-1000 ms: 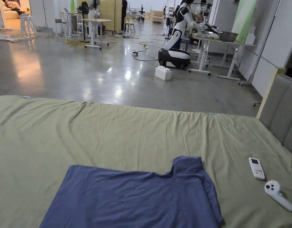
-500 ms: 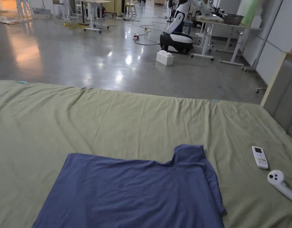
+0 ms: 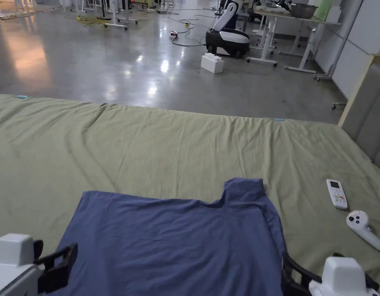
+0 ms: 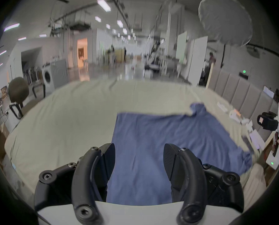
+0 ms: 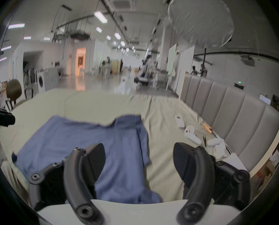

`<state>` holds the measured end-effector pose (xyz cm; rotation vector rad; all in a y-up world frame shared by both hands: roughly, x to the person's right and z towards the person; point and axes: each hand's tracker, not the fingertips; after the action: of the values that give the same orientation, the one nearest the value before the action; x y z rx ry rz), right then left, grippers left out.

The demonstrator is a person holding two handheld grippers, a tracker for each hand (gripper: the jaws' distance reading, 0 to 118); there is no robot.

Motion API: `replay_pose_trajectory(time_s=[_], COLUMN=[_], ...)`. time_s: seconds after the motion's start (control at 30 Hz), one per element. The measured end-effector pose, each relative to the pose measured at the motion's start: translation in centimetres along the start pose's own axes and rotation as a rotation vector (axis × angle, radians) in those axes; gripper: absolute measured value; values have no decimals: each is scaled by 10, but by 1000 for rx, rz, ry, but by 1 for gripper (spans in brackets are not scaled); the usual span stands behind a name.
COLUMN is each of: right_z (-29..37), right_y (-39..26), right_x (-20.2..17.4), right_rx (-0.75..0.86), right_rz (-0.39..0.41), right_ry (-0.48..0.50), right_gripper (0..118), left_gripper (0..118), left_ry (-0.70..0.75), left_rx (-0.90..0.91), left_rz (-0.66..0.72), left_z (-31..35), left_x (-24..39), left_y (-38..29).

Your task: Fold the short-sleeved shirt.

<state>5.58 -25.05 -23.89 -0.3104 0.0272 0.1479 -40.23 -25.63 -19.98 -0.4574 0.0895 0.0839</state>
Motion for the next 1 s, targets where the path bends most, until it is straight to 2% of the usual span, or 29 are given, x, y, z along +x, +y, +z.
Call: replay_pose_trajectory(time_s=[0.07, 0.1, 0.13, 0.17, 0.2, 0.27, 0.3, 0.37, 0.4, 0.43, 0.5, 0.6, 0.7, 0.93, 1.0], right_z=[0, -1, -4, -4, -4, -3, -3, 0, 1, 0, 2, 3, 1, -3, -4], right_y=[8, 10, 13, 13, 14, 17, 12, 15, 14, 11, 11, 10, 6, -9, -13], right_x=[-7, -11, -15, -19, -23, -29, -31, -37, -38, -39, -40, -40, -38, -36, -37], right_rx=[77, 93, 110, 127, 162, 185, 154, 215, 222, 189, 203, 194, 160, 100, 83], right_rz=[-39, -52, -42, -39, -45, -11, -77, 6, 0, -44, -36, -40, -50, -38, -30], right_ry=[-1, 0, -10, -20, -28, -29, -11, -36, -31, -16, -22, -25, -22, -8, 0], right_gripper=[66, 48, 27, 19, 15, 1, 1, 1, 1, 1, 1, 1, 1, 1, 1], left_gripper=[62, 58, 47, 34, 18, 11, 6, 5, 4, 4, 4, 4, 4, 6, 19], left_ry=[29, 35, 35, 39, 55, 88, 81, 66, 61, 52, 85, 72, 71, 119, 121], left_rx=[98, 124, 146, 170, 185, 213, 215, 238, 242, 253, 225, 172, 58, -291, -363], left_rz=[-8, 2, 9, 14, 3, -20, -13, 17, 25, 6, -35, 4, 39, 7, 52], left_z=[3, 4, 4, 4, 4, 8, 10, 15, 17, 22, 23, 25, 22, 6, 5], left_x=[13, 17, 22, 26, 31, 39, 41, 41, 41, 41, 43, 29, 7, -43, -56], left_y=[12, 16, 21, 24, 24, 25, 26, 25, 25, 24, 23, 22, 15, -29, -42])
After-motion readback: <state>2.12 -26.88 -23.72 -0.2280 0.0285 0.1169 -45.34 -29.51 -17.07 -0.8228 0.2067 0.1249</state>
